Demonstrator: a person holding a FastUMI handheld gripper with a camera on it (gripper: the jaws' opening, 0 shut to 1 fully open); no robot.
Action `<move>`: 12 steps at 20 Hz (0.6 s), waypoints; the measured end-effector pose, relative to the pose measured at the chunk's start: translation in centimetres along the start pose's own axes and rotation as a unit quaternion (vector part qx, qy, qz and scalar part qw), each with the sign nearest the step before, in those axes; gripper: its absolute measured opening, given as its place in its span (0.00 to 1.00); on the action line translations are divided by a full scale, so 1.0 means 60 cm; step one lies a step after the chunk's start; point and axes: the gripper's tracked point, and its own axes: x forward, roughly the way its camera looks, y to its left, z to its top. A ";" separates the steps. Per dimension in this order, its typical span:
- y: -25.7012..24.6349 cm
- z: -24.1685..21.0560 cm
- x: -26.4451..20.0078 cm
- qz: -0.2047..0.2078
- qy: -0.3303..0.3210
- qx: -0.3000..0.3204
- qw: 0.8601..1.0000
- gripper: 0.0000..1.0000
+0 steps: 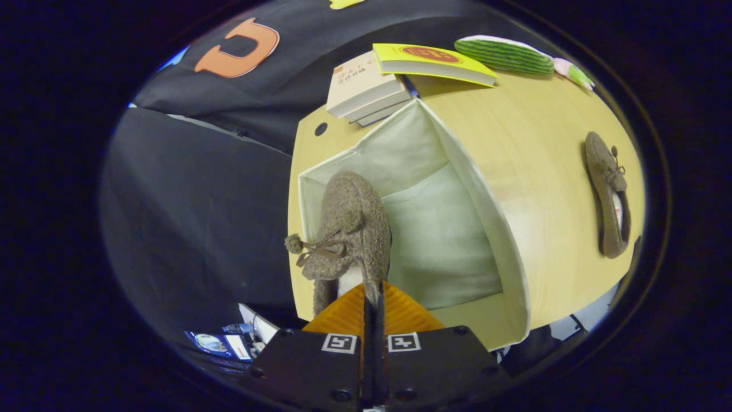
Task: Open the storage box then place both shoes into the box .Put the left shoe in first, then the right shoe, with the right side of both shoes facing outward in a uniform manner.
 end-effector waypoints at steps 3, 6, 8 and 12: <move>0.000 0.004 -0.005 0.003 -0.007 -0.004 1.000 0.30; -0.004 0.012 -0.026 0.001 -0.025 -0.020 1.000 0.47; 0.001 0.013 -0.050 0.007 -0.033 -0.015 0.999 0.60; -0.009 0.027 -0.116 0.005 -0.066 -0.039 0.997 0.82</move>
